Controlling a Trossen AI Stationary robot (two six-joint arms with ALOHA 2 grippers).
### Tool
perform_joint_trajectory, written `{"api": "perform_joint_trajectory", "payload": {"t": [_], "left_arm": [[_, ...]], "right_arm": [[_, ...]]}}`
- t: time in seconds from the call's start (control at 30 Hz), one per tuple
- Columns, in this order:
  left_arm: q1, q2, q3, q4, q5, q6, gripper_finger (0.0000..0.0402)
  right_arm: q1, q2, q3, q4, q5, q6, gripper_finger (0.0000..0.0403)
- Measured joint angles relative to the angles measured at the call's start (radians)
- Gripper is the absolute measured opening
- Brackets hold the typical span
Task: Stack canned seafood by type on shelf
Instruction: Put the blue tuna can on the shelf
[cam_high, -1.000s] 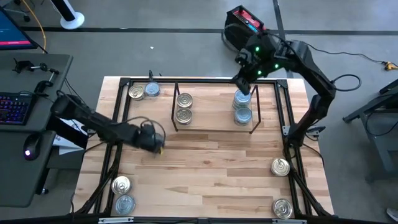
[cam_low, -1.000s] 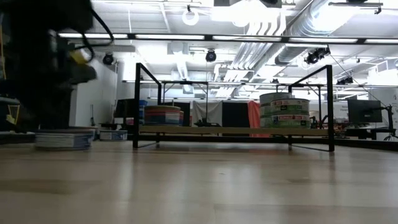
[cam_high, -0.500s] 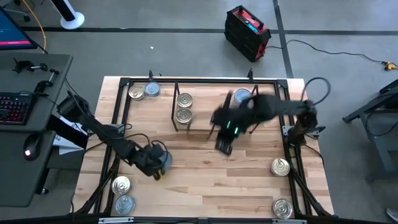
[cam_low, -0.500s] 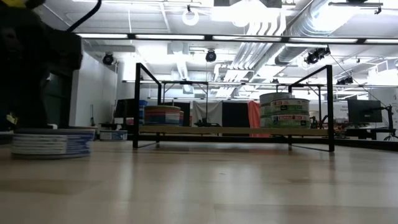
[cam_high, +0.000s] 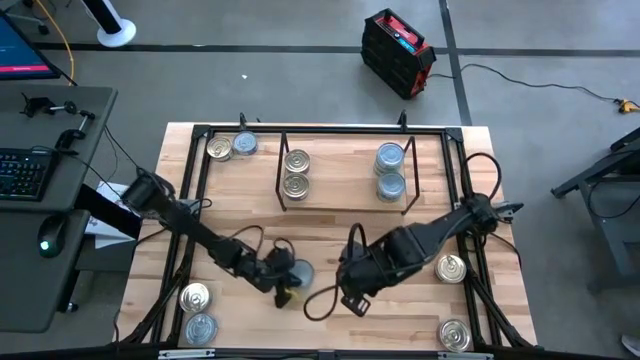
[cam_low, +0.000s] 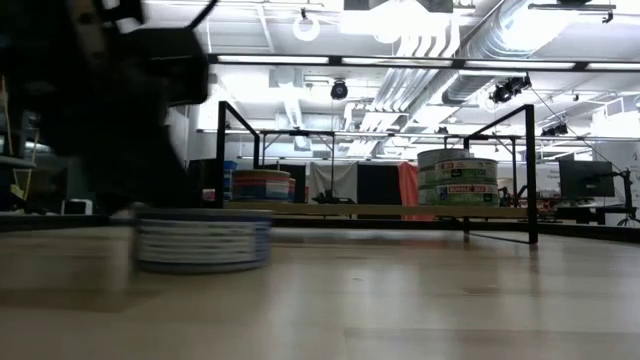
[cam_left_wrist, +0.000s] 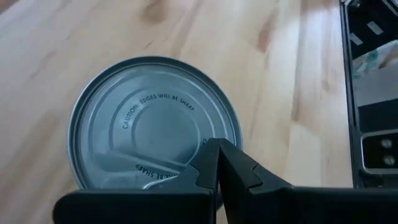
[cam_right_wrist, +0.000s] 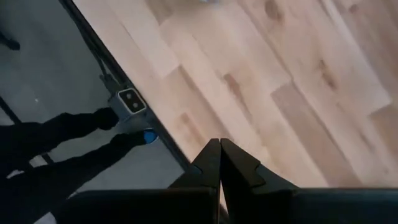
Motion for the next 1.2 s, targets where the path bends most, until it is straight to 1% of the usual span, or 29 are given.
{"api": "perform_joint_trajectory", "payload": {"t": [0.1, 0.23, 0.37, 0.47, 0.57, 0.6, 0.67, 0.77, 0.83, 0.9, 0.97, 1.03, 1.13, 1.17, 1.2], "left_arm": [[0.016, 0.084, 0.111, -0.007, 0.000, 0.084, 0.0000], [0.040, 0.170, 0.270, -0.051, 0.008, 0.253, 0.0000], [0.060, 0.187, 0.401, -0.221, 0.011, 0.400, 0.0000], [0.064, 0.173, 0.465, -0.373, 0.007, 0.453, 0.0000], [0.046, 0.144, 0.452, -0.518, -0.001, 0.448, 0.0000], [0.034, 0.132, 0.430, -0.508, -0.011, 0.432, 0.0000], [0.006, 0.075, 0.348, -0.484, -0.016, 0.383, 0.0000], [-0.029, -0.019, 0.204, -0.385, -0.026, 0.272, 0.0000], [-0.042, -0.082, 0.122, -0.344, -0.053, 0.214, 0.0000], [-0.042, -0.123, 0.071, -0.280, -0.079, 0.188, 0.0000], [-0.030, -0.143, 0.045, -0.271, -0.095, 0.187, 0.0000], [-0.020, -0.138, 0.047, -0.247, -0.094, 0.208, 0.0000], [-0.002, -0.116, 0.078, -0.246, -0.093, 0.266, 0.0000], [0.003, -0.108, 0.096, -0.262, -0.085, 0.291, 0.0000], [0.003, -0.109, 0.113, -0.329, -0.085, 0.308, 0.0000]], "right_arm": [[0.022, 0.000, 0.000, 0.007, -0.022, 0.042, 0.0000], [0.035, -0.002, -0.047, 0.099, -0.111, 0.046, 0.0000], [0.049, 0.000, -0.191, 0.226, -0.236, 0.032, 0.0000], [0.065, -0.002, -0.338, 0.315, -0.327, 0.013, 0.0000], [0.088, -0.035, -0.507, 0.427, -0.383, 0.009, 0.0000], [0.096, -0.057, -0.571, 0.478, -0.394, 0.017, 0.0000], [0.107, -0.111, -0.712, 0.627, -0.407, 0.066, 0.0000], [0.118, -0.199, -0.936, 0.941, -0.378, 0.166, 0.0000], [0.118, -0.247, -1.068, 1.204, -0.303, 0.210, 0.0000], [0.108, -0.270, -1.178, 1.449, -0.209, 0.239, 0.0000], [0.088, -0.267, -1.251, 1.619, -0.130, 0.262, 0.0000], [0.060, -0.248, -1.292, 1.675, -0.084, 0.257, 0.0000], [0.022, -0.229, -1.309, 1.677, -0.042, 0.198, 0.0000], [0.009, -0.224, -1.309, 1.676, -0.034, 0.169, 0.0000], [-0.003, -0.219, -1.304, 1.678, -0.033, 0.140, 0.0000]]}}
